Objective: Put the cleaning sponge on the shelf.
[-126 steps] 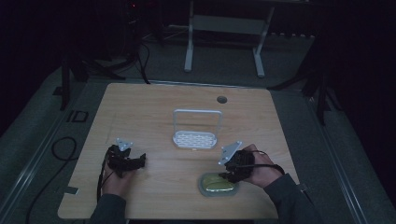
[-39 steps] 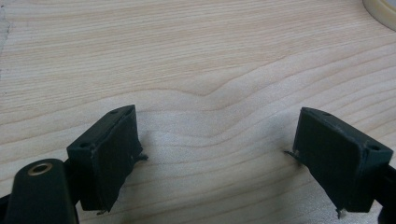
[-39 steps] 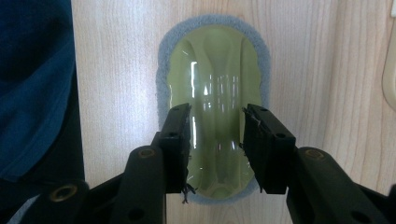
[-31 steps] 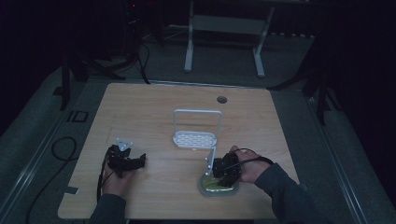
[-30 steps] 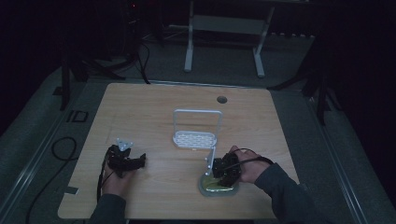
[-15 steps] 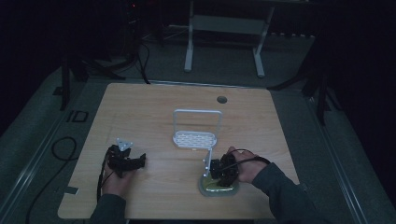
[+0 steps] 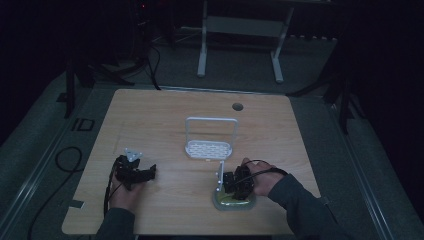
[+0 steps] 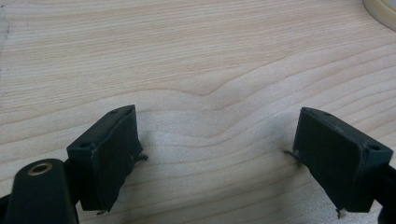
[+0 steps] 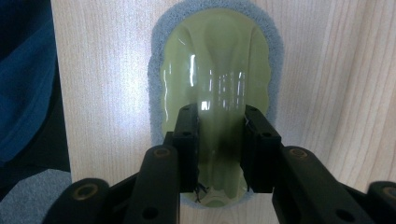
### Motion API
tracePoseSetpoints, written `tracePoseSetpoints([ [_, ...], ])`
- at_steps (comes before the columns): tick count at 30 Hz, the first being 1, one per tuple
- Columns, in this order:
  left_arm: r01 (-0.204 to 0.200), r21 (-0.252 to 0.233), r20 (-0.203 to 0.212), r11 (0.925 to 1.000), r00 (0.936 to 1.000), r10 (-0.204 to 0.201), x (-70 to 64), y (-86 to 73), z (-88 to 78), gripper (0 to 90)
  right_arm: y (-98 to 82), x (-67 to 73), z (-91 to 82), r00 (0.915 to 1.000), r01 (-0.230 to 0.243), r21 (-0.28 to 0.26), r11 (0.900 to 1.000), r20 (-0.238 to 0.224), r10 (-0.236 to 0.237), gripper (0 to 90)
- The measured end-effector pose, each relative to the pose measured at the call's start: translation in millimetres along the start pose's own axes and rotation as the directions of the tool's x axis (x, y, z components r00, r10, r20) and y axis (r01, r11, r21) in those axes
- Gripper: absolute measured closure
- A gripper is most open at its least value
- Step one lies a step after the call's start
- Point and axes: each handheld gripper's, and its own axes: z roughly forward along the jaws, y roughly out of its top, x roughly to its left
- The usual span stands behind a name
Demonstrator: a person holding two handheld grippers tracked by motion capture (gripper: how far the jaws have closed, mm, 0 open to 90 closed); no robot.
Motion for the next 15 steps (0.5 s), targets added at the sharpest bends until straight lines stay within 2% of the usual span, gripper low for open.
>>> tracePoseSetpoints([
  [7, 0.0, 0.0, 0.0, 1.0, 1.0, 0.0, 0.0, 0.0, 0.0, 14.5, 0.4, 0.7, -0.6, 0.9999, 0.016, 0.004, 1.0, 0.006, -0.016, 71.2],
  [15, 0.0, 0.0, 0.0, 1.0, 1.0, 0.0, 0.0, 0.0, 0.0, 14.5, -0.5, 1.5, -2.6, 0.9999, 0.007, 0.002, 1.0, 0.012, -0.007, 71.4],
])
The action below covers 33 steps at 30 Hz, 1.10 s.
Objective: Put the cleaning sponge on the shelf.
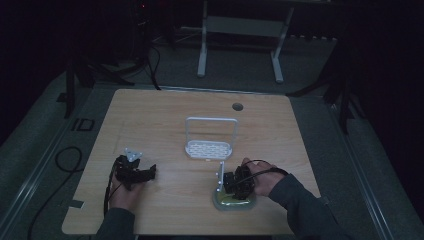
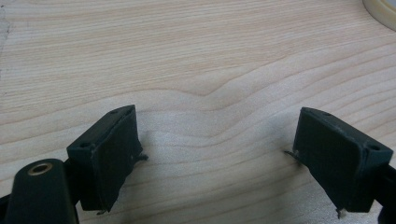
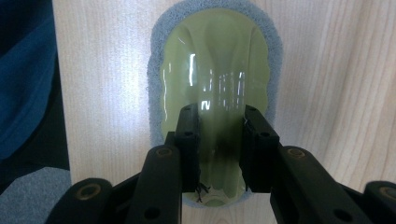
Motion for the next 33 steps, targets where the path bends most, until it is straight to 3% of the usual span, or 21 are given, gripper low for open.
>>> tracePoseSetpoints([
  [22, 0.0, 0.0, 0.0, 1.0, 1.0, 0.0, 0.1, 0.0, 0.0, 14.5, -3.5, -5.4, -7.3, 0.9973, -0.036, -0.046, 0.998, 0.063, 0.039, 71.5],
  [33, -0.001, 0.0, 0.0, 1.0, 1.0, 0.001, 0.1, 0.0, 0.0, 14.5, -3.8, -12.0, -11.6, 0.9881, -0.061, -0.087, 0.994, 0.136, 0.072, 71.5],
])
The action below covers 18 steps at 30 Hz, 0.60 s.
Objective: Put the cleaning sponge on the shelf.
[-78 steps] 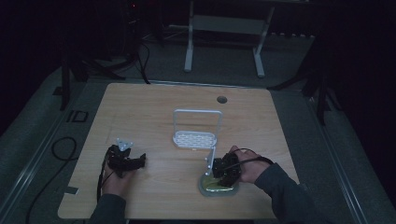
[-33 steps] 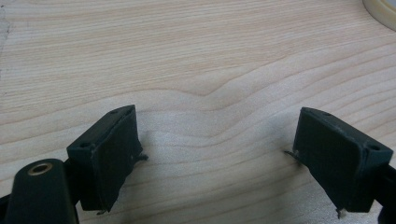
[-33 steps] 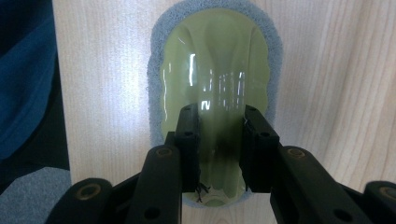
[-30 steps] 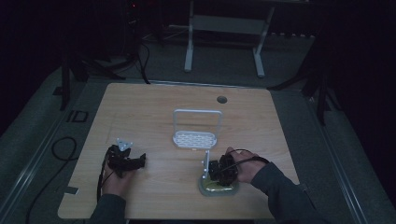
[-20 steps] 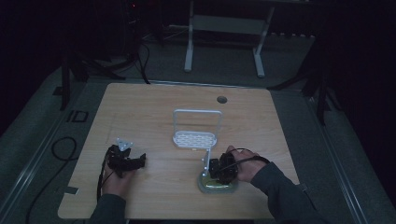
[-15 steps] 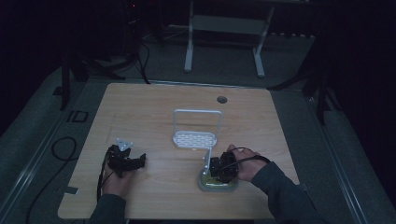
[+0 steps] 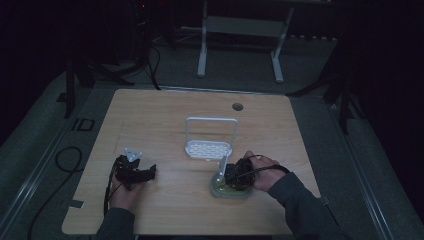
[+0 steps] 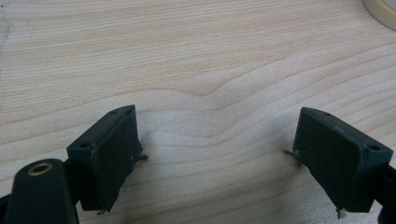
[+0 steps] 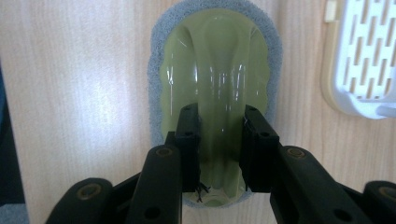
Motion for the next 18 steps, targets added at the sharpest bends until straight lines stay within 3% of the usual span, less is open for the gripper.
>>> tracePoseSetpoints([
  [18, 0.0, 0.0, 0.0, 1.0, 1.0, 0.0, 0.0, 0.0, 0.0, 14.5, 6.0, -5.4, -1.1, 0.9976, -0.025, -0.028, 0.999, 0.064, 0.026, 71.5],
])
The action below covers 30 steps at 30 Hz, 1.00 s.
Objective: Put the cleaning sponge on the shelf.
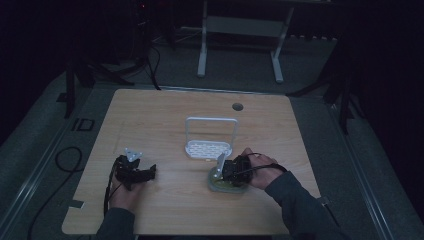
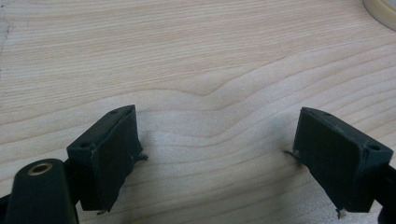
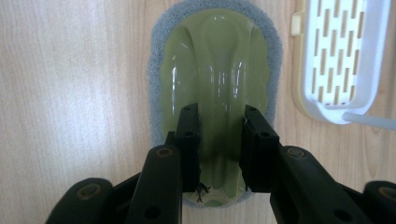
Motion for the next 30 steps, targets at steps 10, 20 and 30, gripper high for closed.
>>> tracePoseSetpoints([
  [10, -0.002, 0.001, 0.0, 1.0, 1.0, 0.002, 0.1, 0.0, -0.1, 14.5, 5.9, -4.2, -3.5, 0.9994, -0.008, -0.011, 1.0, 0.035, 0.008, 71.5],
  [20, -0.001, 0.002, 0.001, 1.0, 1.0, 0.001, 0.1, 0.0, -0.1, 14.5, 13.2, -9.2, -5.5, 0.9976, -0.003, -0.016, 1.0, 0.069, 0.004, 71.5],
  [30, -0.001, 0.002, 0.0, 1.0, 1.0, 0.001, 0.1, 0.0, -0.1, 14.5, 18.4, -14.0, -3.4, 0.9964, -0.006, -0.011, 1.0, 0.084, 0.007, 71.5],
])
